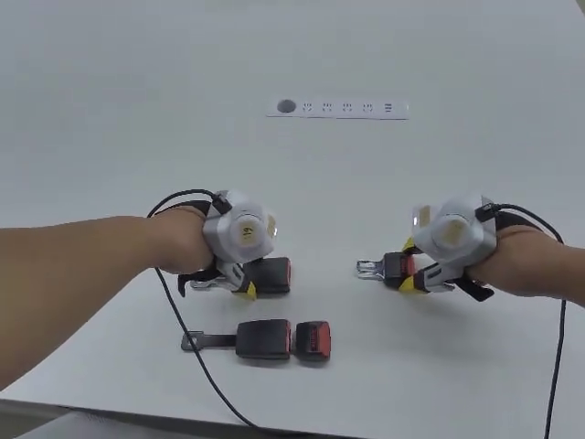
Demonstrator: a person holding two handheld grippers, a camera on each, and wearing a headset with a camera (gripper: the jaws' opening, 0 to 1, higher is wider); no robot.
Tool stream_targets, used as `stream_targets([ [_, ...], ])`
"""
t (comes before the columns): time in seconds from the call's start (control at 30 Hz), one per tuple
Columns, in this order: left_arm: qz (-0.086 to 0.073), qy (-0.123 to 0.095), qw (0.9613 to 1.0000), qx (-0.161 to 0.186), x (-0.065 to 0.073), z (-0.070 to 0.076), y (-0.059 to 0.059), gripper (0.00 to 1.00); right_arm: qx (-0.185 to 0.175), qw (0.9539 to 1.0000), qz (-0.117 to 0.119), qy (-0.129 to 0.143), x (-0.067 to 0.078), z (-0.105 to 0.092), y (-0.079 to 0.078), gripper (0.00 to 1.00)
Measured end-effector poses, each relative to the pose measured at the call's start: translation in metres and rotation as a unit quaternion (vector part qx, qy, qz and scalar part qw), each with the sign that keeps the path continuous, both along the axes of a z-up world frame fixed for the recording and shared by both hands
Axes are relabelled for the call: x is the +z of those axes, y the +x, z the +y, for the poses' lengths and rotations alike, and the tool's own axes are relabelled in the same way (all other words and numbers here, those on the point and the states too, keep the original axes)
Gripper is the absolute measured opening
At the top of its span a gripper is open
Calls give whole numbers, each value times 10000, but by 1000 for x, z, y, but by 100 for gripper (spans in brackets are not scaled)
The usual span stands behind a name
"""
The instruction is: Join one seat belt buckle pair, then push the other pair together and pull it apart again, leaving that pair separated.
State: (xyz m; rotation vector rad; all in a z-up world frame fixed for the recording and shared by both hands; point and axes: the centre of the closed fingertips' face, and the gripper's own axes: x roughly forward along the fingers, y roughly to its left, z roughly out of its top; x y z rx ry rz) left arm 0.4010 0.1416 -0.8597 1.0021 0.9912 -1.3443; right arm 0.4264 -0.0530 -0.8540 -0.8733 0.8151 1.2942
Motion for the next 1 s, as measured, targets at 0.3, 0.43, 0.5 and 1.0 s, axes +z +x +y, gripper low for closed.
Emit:
stream_targets([
  [0.3,-8,23,10000,67,-1,-1,0,34,140,9999,-58,80,-1,33,-5,33],
  [0.43,-9,28,10000,63,-1,-1,0,34,252,9996,-18,117,-1,47,-12,33],
  [0.5,-7,22,10000,64,-2,-1,0,34,286,9995,-27,111,-1,54,-13,32],
  [1.0,-13,61,10000,70,-2,0,0,34,271,9995,8,159,-3,92,-17,32],
])
